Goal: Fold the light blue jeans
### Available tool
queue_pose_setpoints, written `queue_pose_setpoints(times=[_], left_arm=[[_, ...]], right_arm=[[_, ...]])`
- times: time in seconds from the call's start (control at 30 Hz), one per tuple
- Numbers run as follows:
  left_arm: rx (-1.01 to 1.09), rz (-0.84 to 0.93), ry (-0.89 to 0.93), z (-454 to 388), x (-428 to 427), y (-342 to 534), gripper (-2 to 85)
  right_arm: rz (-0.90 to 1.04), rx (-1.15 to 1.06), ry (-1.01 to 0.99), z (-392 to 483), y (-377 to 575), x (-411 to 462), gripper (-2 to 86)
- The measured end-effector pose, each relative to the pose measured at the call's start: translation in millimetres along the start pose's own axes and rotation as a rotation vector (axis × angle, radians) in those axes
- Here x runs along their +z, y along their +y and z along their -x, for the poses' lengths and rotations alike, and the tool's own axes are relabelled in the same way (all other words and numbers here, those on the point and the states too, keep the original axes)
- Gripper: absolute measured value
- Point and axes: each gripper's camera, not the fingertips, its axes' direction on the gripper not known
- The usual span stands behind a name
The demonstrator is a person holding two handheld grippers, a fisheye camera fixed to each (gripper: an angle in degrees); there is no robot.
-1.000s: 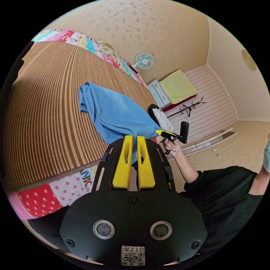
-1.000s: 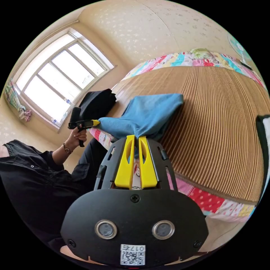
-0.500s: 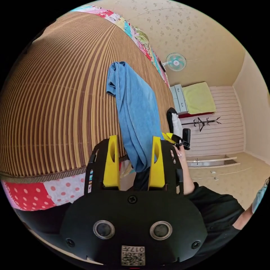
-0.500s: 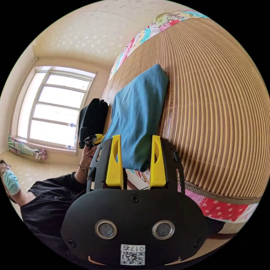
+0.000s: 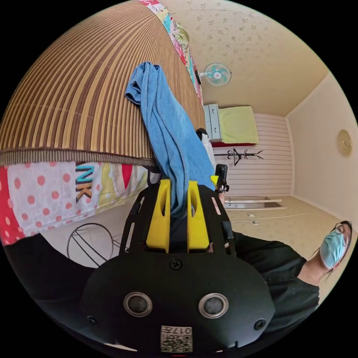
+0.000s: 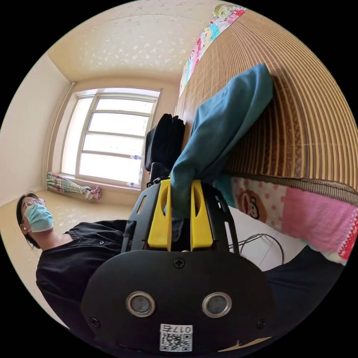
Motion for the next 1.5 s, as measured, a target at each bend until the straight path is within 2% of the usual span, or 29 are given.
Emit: queue_pose_setpoints(times=[0.07,0.13,0.23,0.4,0.47,0.63,0.77,0.87,1.03,1.13,1.2,1.27,1.4,1.47,1.5], left_arm=[[0.008,-0.063,0.131,-17.0,-24.1,26.4,7.1],[0.035,-0.123,0.188,-36.3,-50.6,43.1,7.2],[0.098,-0.217,0.202,-75.9,-104.6,65.2,7.5],[0.186,-0.346,0.079,-132.1,-199.0,71.5,7.8],[0.206,-0.411,0.082,-154.8,-258.3,61.1,7.8],[0.375,-0.614,-0.090,-237.9,-387.4,52.5,7.9],[0.307,-0.721,-0.268,-254.0,-463.0,69.8,8.1],[0.153,-0.778,-0.300,-202.5,-486.8,90.2,7.8],[-0.114,-0.871,-0.390,-80.9,-467.6,173.8,8.0],[-0.161,-0.983,-0.484,-49.0,-428.7,248.0,7.9],[-0.173,-1.015,-0.619,-51.5,-398.3,278.5,7.9],[-0.158,-1.017,-0.767,-62.7,-351.9,299.2,7.9],[-0.060,-0.958,-0.713,-74.9,-287.0,288.0,7.8],[0.051,-0.829,-0.644,-85.0,-239.9,252.1,6.6],[0.077,-0.777,-0.633,-87.6,-226.9,240.2,5.9]], right_arm=[[0.003,-0.040,-0.066,26.0,7.6,-3.7,7.5],[-0.007,-0.082,-0.148,48.7,9.0,-10.1,7.3],[0.012,-0.160,-0.235,92.4,-1.7,-14.3,7.1],[0.163,-0.265,-0.164,163.9,-59.6,26.7,6.9],[0.196,-0.359,-0.160,206.5,-100.5,57.9,6.9],[0.133,-0.641,-0.135,322.0,-160.0,121.8,7.2],[0.091,-0.612,-0.043,356.2,-180.4,201.8,7.6],[0.103,-0.502,0.044,321.5,-182.1,271.6,7.8],[0.295,-0.392,0.238,219.0,-129.8,362.7,7.1],[0.363,-0.417,0.214,163.3,-79.6,350.9,5.4],[0.350,-0.402,0.259,132.4,-55.0,320.7,5.1],[0.271,-0.342,0.405,92.0,-25.8,260.8,4.2],[0.087,-0.183,0.746,46.6,8.9,149.9,3.4],[-0.047,-0.054,1.035,36.1,28.0,74.2,3.4],[-0.090,-0.033,1.097,36.9,32.7,56.4,3.4]])
